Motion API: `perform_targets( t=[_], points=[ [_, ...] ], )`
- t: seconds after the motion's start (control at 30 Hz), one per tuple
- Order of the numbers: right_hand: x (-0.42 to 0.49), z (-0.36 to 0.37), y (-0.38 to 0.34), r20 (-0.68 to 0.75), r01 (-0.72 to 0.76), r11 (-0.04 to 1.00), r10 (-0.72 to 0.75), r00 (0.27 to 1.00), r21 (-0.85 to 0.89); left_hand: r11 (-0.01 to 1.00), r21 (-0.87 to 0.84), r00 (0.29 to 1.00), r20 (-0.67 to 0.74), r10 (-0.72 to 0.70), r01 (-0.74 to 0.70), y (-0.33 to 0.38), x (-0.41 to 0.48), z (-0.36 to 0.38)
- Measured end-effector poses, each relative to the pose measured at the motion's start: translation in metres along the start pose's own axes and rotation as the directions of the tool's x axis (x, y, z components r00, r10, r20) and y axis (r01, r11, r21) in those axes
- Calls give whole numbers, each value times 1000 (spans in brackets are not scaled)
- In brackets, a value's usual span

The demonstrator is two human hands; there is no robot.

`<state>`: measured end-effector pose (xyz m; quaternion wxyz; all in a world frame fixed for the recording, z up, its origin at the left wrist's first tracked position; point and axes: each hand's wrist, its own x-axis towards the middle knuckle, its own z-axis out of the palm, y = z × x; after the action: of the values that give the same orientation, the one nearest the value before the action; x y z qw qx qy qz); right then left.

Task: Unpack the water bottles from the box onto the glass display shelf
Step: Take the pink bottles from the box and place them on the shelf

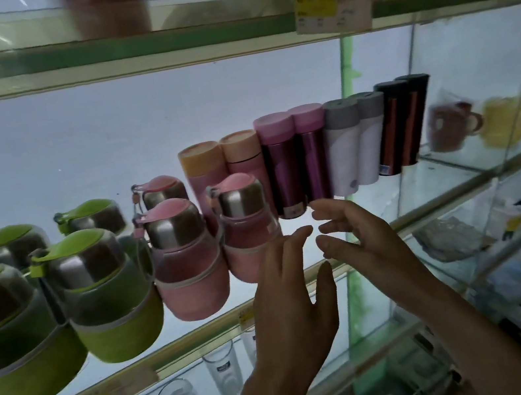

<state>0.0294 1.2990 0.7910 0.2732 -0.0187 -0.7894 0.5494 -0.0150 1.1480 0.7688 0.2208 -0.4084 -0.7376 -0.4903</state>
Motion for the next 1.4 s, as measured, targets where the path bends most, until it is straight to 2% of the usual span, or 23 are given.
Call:
perform_targets(
  t=[0.13, 0.27, 0.37, 0.53, 0.73, 0.97, 1.13, 1.4],
  points=[
    [-16, -10, 4, -88, -66, 998, 64, 994, -24, 993, -102, 996, 65, 59, -52, 1, 8, 15],
    [-34, -17, 2, -172, -142, 988, 131, 976, -52, 976, -215, 988, 138, 70, -39, 2, 9, 26],
    [-55, -21, 6, -273, -231, 971, 205, 940, -67, 954, -301, 968, 240, 74, 2, -1, 0, 39],
    [-100, -18, 15, -384, -409, 911, 358, 851, -57, 938, -340, 906, 416, 82, 71, -6, -25, 64],
    [-158, -11, 34, -464, -593, 805, 512, 723, -35, 924, -356, 782, 611, 120, 136, -16, -66, 91],
    [-212, -2, 72, -474, -748, 663, 663, 579, 13, 926, -289, 580, 809, 101, 241, -30, -124, 118],
    [-253, -2, 117, -447, -827, 556, 762, 469, 80, 937, -210, 466, 883, 60, 278, -42, -169, 145],
    [-337, -6, 210, -399, -887, 430, 852, 338, 166, 938, -76, 284, 958, -25, 338, -65, -260, 204]
  ],
)
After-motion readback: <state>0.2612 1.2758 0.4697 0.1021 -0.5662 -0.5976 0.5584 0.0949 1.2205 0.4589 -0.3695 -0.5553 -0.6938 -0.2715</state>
